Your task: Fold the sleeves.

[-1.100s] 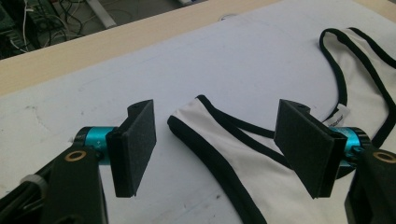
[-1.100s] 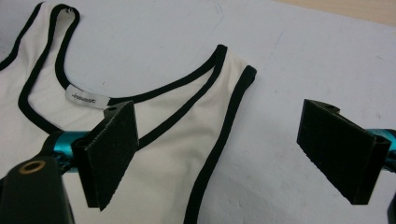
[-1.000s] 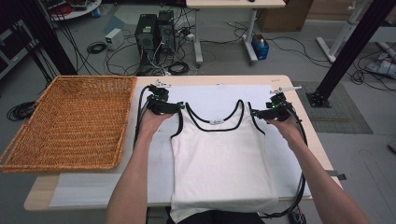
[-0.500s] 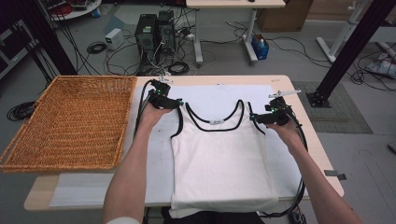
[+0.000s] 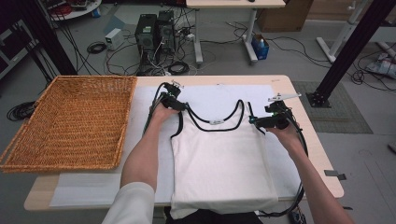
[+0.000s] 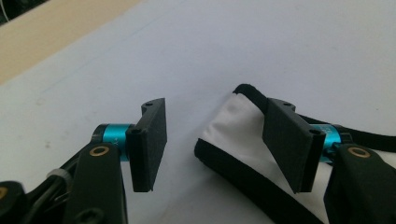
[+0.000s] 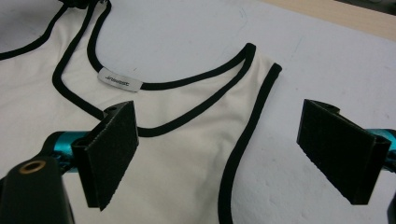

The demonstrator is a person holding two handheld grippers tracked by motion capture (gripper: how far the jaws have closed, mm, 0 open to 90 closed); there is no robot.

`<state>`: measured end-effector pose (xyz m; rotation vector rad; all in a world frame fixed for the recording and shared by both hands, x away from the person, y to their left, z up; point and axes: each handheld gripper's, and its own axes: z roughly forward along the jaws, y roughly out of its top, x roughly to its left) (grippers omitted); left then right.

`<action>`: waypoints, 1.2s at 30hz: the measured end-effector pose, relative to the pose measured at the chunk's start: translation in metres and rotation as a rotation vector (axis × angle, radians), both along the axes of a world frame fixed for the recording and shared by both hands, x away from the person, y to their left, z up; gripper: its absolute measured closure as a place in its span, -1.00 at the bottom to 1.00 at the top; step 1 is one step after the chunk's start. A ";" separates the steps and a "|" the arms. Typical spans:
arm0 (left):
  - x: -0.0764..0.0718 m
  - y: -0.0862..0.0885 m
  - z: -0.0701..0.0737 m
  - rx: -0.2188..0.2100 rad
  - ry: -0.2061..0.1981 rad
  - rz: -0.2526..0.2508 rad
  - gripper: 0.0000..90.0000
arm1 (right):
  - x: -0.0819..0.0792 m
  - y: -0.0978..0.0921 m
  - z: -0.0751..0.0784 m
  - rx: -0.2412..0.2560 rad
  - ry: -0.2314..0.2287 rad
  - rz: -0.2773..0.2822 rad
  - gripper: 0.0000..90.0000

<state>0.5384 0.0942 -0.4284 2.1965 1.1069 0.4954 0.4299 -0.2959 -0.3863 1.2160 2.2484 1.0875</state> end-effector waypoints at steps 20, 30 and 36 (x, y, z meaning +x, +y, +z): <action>-0.002 -0.011 -0.007 -0.058 0.015 -0.061 0.90 | -0.005 -0.009 -0.013 0.002 0.037 -0.018 -0.72; -0.020 -0.003 0.017 -0.176 -0.059 -0.080 0.89 | -0.003 -0.011 -0.017 0.023 0.052 -0.021 -0.72; -0.045 -0.006 0.032 -0.215 -0.101 -0.127 0.89 | -0.004 -0.006 -0.018 0.019 0.054 -0.012 -0.72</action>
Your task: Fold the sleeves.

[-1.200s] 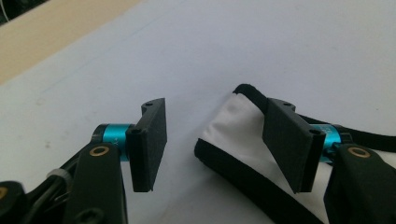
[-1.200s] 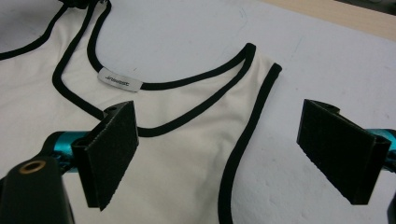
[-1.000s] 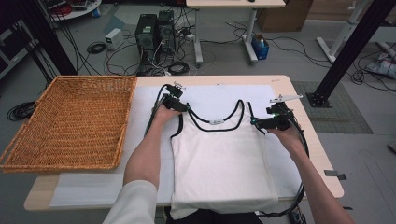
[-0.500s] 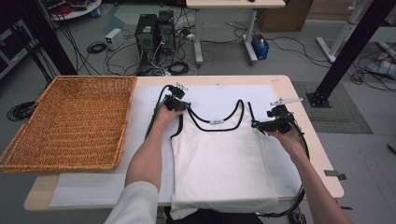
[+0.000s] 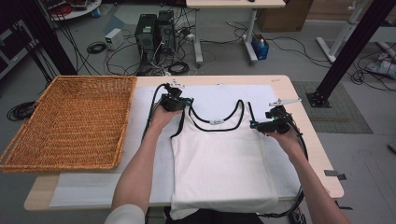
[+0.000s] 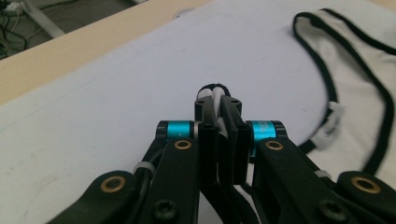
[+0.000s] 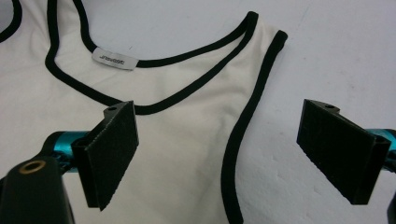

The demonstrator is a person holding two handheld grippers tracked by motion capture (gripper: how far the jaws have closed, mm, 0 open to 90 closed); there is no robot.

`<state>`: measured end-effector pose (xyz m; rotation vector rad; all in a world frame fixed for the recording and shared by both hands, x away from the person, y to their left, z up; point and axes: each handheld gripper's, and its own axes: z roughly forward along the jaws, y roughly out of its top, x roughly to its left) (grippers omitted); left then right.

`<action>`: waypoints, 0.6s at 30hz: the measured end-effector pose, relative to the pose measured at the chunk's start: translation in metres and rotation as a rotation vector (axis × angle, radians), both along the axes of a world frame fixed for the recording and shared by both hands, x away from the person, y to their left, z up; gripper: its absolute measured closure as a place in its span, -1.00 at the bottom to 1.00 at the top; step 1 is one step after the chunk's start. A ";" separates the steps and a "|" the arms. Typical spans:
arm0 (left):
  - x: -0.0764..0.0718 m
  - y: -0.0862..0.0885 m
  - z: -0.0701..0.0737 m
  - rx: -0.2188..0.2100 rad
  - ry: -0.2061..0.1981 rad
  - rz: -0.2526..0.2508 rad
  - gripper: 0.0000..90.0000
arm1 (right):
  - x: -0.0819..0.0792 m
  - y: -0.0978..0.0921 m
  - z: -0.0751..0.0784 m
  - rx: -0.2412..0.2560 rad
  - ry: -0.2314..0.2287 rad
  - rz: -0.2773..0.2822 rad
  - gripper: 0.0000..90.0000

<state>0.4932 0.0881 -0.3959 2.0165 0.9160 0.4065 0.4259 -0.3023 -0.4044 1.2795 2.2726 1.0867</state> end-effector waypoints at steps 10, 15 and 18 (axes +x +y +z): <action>-0.082 -0.012 0.020 -0.051 -0.120 -0.081 0.89 | -0.003 0.003 0.001 0.013 -0.004 0.021 -0.72; -0.125 -0.010 0.009 -0.100 -0.129 -0.099 0.89 | -0.005 0.002 0.003 0.022 -0.010 0.024 -0.72; -0.148 -0.011 -0.001 -0.110 -0.106 -0.124 0.89 | -0.006 0.002 0.003 0.023 -0.016 0.028 -0.72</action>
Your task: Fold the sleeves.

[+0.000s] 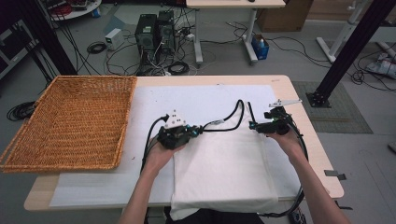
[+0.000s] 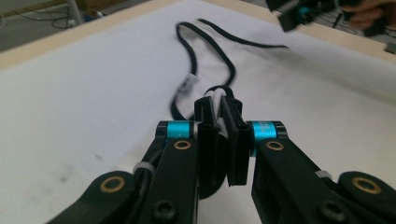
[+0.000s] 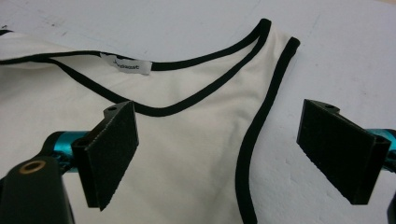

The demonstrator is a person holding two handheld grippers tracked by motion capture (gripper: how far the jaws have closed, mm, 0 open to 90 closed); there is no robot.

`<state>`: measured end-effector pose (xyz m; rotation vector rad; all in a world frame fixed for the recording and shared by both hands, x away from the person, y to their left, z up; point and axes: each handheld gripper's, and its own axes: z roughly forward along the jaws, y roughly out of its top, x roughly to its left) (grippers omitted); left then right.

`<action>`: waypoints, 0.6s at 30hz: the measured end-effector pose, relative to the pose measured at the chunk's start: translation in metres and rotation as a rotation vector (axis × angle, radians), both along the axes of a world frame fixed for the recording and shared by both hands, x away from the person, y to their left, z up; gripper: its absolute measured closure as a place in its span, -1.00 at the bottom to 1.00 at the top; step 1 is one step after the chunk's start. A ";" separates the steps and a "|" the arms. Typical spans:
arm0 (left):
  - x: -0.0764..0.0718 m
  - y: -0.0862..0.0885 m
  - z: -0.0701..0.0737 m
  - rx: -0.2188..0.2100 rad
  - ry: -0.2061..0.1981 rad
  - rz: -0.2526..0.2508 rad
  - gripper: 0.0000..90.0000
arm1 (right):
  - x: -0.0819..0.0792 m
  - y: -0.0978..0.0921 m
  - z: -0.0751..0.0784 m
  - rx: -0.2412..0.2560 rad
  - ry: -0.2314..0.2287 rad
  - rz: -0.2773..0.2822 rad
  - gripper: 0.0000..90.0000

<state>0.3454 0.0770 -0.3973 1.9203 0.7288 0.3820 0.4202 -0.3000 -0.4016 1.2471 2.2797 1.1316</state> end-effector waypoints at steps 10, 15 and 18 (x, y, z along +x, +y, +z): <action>-0.044 0.002 -0.030 -0.010 0.054 -0.027 0.88 | -0.002 0.001 -0.002 -0.001 0.011 0.007 -0.72; -0.051 0.003 -0.034 -0.005 0.079 -0.043 0.88 | -0.002 0.001 -0.001 -0.002 0.005 0.006 -0.72; -0.056 0.001 -0.034 0.007 0.087 -0.058 0.88 | -0.003 -0.001 0.000 0.007 0.000 -0.001 -0.72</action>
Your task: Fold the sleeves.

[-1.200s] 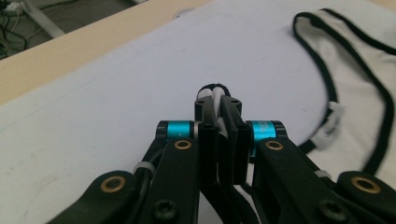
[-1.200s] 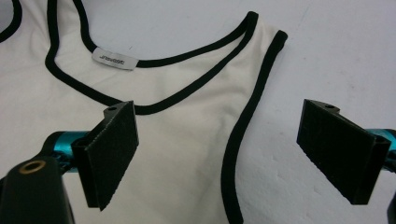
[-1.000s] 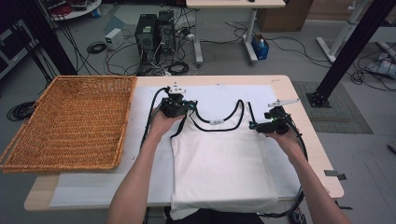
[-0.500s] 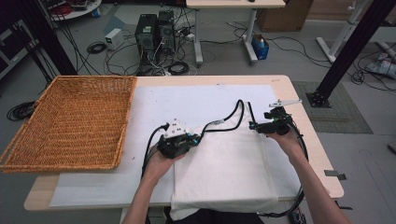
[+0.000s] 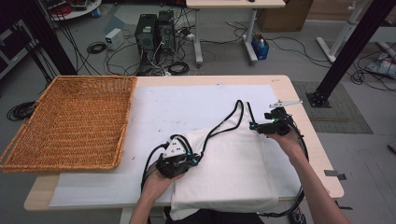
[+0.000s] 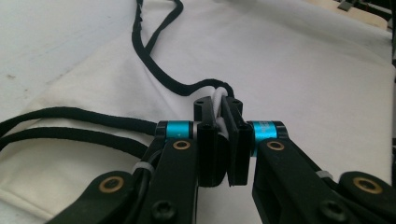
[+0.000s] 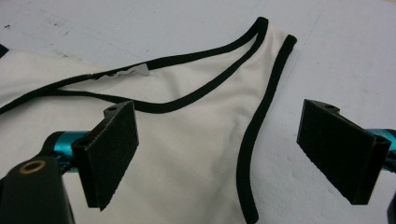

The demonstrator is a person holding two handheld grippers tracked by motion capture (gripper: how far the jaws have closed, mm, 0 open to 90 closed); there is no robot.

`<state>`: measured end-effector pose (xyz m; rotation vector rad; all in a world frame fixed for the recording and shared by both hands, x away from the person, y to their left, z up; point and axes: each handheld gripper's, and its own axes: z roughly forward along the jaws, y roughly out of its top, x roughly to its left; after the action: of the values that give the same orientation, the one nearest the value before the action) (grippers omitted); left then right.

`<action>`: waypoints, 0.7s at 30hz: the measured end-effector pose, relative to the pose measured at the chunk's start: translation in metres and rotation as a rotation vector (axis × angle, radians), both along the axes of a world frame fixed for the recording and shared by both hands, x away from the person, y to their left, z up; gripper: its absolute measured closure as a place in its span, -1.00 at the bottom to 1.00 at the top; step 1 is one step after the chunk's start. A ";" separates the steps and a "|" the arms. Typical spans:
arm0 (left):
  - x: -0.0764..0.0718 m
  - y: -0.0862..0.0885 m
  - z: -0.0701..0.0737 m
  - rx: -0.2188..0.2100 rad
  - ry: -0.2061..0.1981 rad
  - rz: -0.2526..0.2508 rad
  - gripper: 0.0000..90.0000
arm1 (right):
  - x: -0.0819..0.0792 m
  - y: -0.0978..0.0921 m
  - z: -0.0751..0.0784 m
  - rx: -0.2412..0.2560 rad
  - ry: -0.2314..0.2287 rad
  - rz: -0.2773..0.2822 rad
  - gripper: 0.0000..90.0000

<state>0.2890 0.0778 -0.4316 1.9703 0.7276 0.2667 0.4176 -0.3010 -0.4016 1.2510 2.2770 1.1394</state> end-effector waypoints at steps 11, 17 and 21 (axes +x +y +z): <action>-0.013 0.002 -0.013 0.041 0.067 -0.011 0.85 | 0.000 -0.001 0.001 0.015 -0.002 0.006 -0.72; -0.013 0.001 -0.018 0.069 0.114 -0.042 0.77 | 0.002 0.000 0.002 0.035 0.032 0.020 -0.67; -0.014 0.002 -0.020 0.055 0.141 -0.056 0.67 | 0.005 0.003 0.005 0.021 0.049 0.031 -0.68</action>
<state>0.2746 0.0800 -0.4516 2.0739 0.7612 0.1157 0.4227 -0.2985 -0.3964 1.2699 2.3335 1.1585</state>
